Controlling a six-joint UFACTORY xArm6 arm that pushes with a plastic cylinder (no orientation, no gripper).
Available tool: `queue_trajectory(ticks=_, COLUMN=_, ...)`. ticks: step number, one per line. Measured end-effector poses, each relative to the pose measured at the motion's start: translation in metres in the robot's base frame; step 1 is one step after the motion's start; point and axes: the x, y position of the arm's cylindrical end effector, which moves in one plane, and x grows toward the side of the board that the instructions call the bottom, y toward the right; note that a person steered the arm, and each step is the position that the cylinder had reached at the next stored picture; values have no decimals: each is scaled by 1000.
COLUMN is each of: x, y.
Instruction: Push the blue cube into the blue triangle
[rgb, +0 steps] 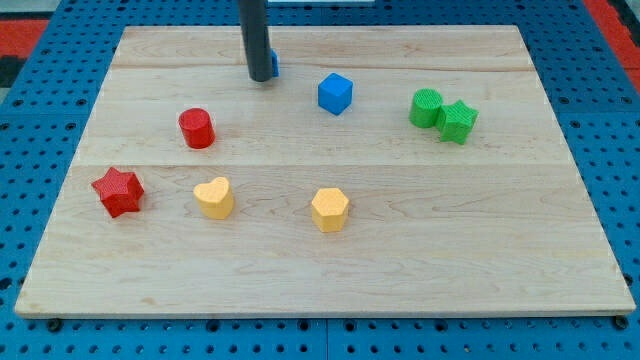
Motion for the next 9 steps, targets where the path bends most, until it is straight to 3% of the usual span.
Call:
queue_trajectory(ticks=2, x=76, y=16)
queue_trajectory(ticks=3, x=90, y=70)
queue_trajectory(ticks=7, x=15, y=120)
queue_trajectory(ticks=9, x=-32, y=70)
